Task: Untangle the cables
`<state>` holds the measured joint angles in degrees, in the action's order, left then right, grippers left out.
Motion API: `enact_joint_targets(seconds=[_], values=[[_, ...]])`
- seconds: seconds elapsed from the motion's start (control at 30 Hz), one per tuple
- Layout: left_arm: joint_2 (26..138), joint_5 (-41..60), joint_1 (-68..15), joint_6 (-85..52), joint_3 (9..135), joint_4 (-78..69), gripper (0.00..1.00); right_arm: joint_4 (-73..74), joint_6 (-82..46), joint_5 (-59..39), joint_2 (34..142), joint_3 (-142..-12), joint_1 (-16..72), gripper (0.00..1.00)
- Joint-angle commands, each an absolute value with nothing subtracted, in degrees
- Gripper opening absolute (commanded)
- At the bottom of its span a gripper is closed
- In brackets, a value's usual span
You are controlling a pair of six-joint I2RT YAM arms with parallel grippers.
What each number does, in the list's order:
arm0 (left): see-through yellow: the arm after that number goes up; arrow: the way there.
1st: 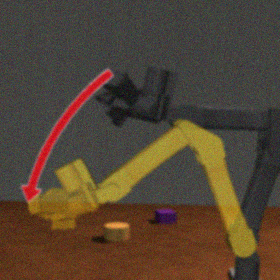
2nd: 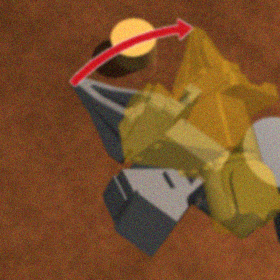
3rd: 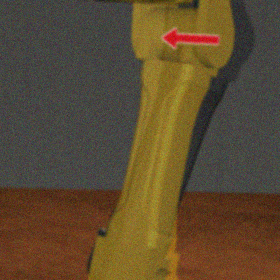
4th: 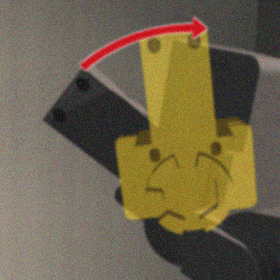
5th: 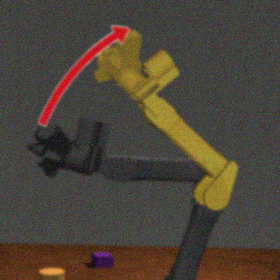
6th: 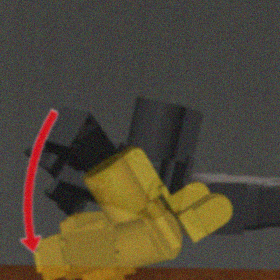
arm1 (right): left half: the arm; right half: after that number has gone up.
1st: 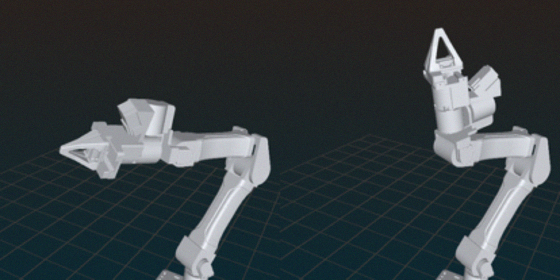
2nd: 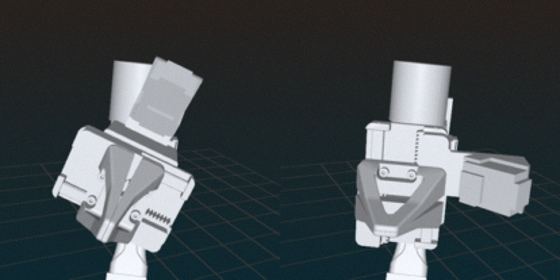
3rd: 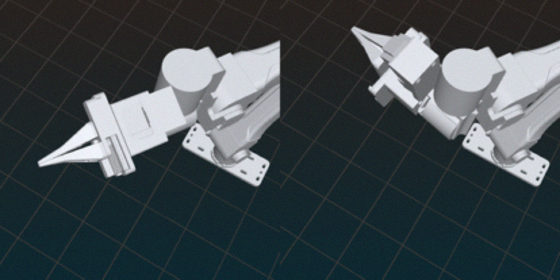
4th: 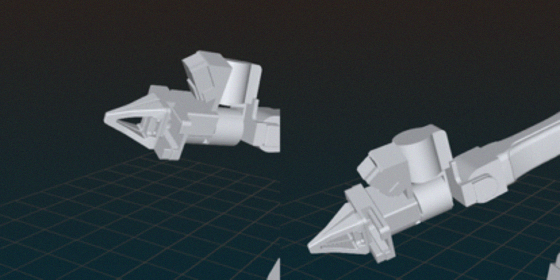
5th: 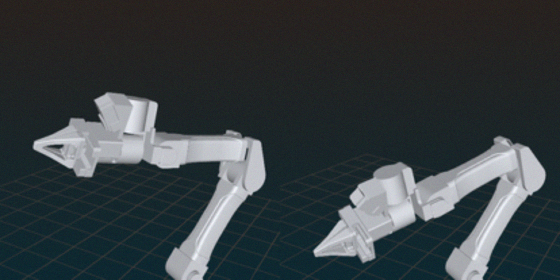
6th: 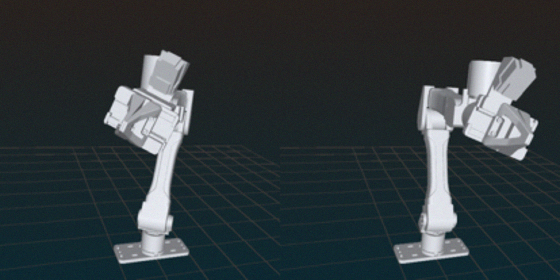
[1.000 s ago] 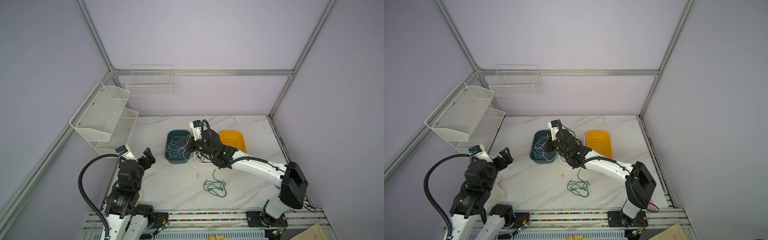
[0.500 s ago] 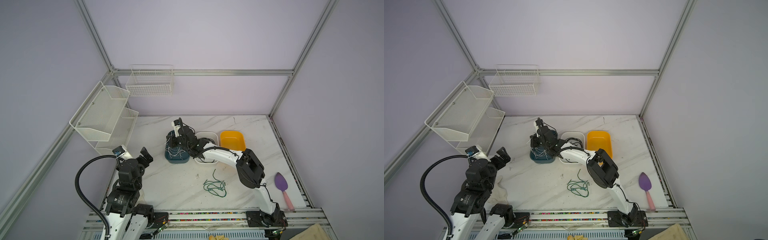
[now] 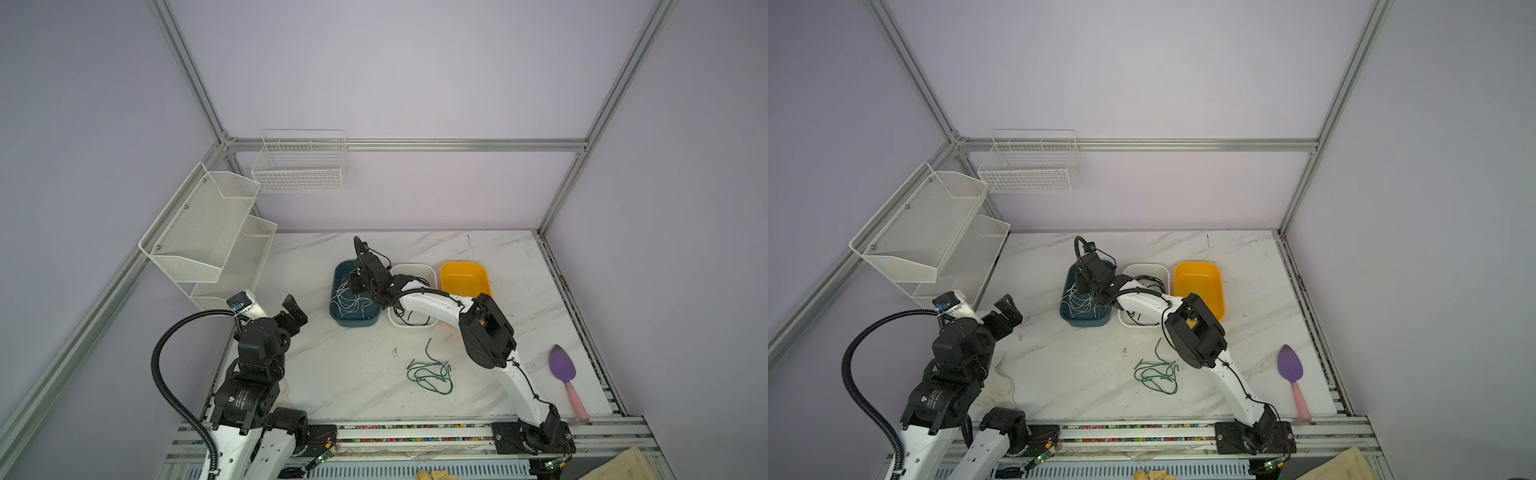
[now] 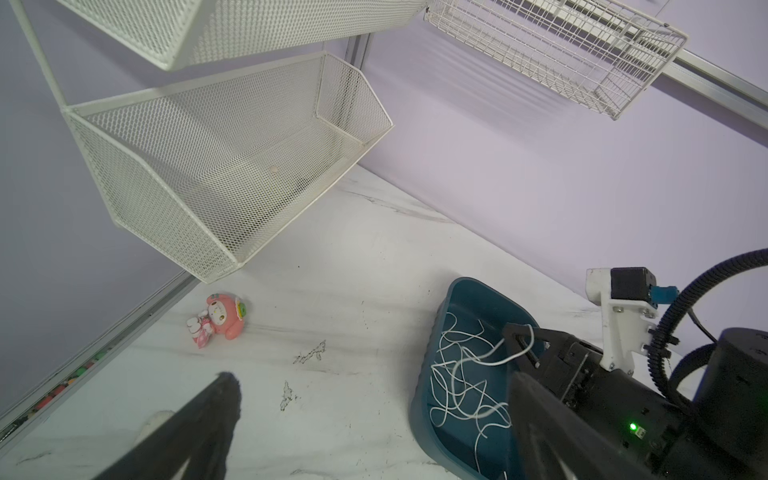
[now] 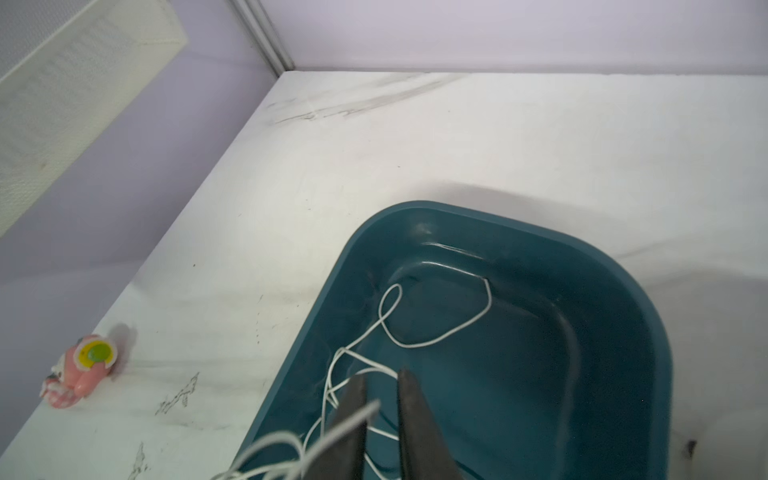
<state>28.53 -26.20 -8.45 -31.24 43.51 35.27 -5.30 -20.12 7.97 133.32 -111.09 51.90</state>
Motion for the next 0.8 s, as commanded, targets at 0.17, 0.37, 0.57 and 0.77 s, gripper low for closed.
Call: enact_joint_targets(seconds=[0.17, 0.37, 0.57, 0.77], values=[[28.5, -26.5, -9.0, -30.4, 43.1, 33.7, 1.0, -11.4, -17.7, 12.6, 131.1, -109.7, 51.9, 0.31], [28.5, -26.3, -9.1, -30.2, 42.9, 33.6, 1.0, -10.6, -17.2, 13.9, 125.5, -105.8, 51.8, 0.32], [29.0, -24.0, -9.3, -29.5, 42.6, 33.0, 1.0, -7.4, -16.5, 12.2, 114.8, -96.3, 51.8, 0.46], [29.5, -20.7, -9.6, -28.8, 42.2, 32.3, 1.0, -6.0, -17.8, 10.2, 101.3, -82.4, 51.8, 0.54]])
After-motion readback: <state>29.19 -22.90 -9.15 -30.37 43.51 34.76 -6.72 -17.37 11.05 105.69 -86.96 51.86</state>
